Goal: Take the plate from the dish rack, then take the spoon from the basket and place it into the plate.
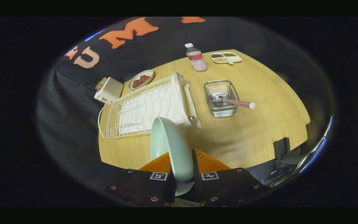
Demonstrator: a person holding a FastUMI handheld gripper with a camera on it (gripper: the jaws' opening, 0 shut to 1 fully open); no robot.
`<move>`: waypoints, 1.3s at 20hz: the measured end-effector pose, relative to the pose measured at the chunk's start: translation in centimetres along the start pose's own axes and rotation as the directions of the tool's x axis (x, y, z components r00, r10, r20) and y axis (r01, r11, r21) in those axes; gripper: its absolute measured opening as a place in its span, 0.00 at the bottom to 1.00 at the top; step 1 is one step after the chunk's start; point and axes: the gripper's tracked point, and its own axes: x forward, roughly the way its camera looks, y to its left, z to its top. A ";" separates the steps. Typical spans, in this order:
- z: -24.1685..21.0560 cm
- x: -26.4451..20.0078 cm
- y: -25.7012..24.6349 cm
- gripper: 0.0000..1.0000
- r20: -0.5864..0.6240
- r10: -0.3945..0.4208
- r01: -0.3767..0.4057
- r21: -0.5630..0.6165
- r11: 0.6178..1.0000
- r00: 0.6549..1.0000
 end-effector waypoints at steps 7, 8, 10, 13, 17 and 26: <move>-3.5 3.6 -0.1 0.25 -0.003 0.104 -0.103 0.081 0.991 0.995; -3.4 4.0 0.1 0.25 0.009 0.122 -0.122 0.087 0.989 0.992; -3.5 4.7 0.4 0.26 0.025 0.142 -0.144 0.099 0.985 0.989; -4.0 6.0 0.9 0.27 0.030 0.178 -0.180 0.125 0.976 0.984; -4.1 7.2 1.2 0.30 0.054 0.237 -0.243 0.207 0.948 0.970; -1.7 8.1 -1.5 0.46 0.181 0.169 -0.202 0.182 0.962 0.969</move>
